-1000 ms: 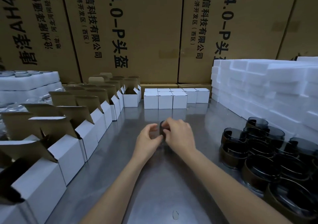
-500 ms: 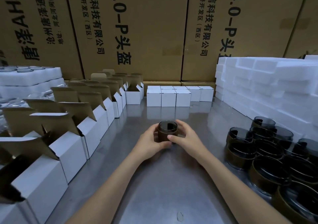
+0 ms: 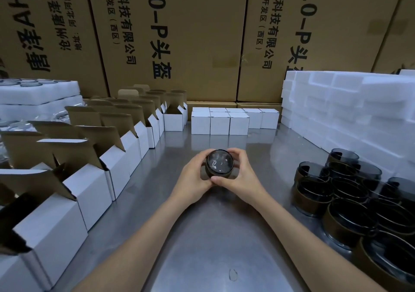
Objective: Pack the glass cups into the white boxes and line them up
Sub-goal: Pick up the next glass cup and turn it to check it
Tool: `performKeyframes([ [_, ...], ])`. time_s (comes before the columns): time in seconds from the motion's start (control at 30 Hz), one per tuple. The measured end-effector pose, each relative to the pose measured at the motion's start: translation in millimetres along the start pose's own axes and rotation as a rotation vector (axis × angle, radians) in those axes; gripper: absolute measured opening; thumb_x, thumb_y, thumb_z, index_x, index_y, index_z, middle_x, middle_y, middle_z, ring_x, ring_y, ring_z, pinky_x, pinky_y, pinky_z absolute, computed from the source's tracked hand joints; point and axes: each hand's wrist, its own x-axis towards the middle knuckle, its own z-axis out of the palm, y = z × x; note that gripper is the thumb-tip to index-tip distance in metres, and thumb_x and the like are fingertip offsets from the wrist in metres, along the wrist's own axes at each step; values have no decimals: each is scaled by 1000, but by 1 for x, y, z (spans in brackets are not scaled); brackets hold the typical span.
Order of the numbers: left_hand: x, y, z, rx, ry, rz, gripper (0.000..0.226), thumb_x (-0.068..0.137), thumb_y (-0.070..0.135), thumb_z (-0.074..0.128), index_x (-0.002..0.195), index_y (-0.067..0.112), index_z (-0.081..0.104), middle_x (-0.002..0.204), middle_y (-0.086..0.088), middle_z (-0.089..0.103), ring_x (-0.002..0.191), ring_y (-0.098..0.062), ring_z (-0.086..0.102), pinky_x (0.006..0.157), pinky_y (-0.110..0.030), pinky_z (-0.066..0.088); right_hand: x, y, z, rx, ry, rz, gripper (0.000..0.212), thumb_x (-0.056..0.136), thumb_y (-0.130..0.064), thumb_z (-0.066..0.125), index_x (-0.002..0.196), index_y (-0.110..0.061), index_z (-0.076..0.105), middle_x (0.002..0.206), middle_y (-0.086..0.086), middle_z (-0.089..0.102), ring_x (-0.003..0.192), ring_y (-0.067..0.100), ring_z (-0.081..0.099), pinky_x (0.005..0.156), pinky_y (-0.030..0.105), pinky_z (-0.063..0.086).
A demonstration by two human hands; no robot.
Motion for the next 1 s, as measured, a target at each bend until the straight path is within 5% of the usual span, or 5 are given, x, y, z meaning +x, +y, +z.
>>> performKeyframes([
  [0.13, -1, 3, 0, 105, 46, 71, 66, 66, -10, 62, 124, 21, 53, 120, 10, 60, 112, -9, 55, 97, -28, 44, -3, -3, 3, -161, 75, -111, 66, 65, -18, 83, 110, -42, 42, 116, -16, 52, 106, 1, 51, 89, 26, 46],
  [0.33, -2, 1, 0, 166, 51, 99, 70, 64, -7, 66, 124, 27, 50, 121, 14, 58, 110, -7, 54, 94, -28, 45, -4, -4, 2, -220, 107, -166, 66, 62, -23, 84, 102, -50, 39, 112, -20, 50, 103, -1, 50, 81, 26, 46],
  [0.63, -1, -9, 3, -45, -101, -7, 78, 76, 7, 74, 139, 37, 39, 121, 11, 60, 108, 0, 60, 88, -12, 48, 1, -3, -2, 106, 204, 86, 42, 72, -42, 78, 108, -24, 64, 102, -8, 67, 95, 8, 62, 82, 22, 50],
  [0.87, 4, -2, 0, -165, 6, -163, 43, 68, 58, 72, 95, 25, 70, 77, 0, 72, 74, -16, 68, 72, -32, 54, -2, -14, -10, 315, 36, 206, 54, 66, -65, 58, 105, -28, 65, 91, -2, 65, 71, 7, 61, 60, 24, 52],
  [1.0, 5, -1, -5, -116, 39, -309, 58, 70, 82, 51, 51, 29, 64, 50, 4, 60, 51, -3, 57, 56, -12, 42, -2, -13, -11, 267, -12, 256, 53, 65, -67, 59, 89, -21, 66, 68, -9, 60, 66, 6, 57, 65, 24, 48],
])
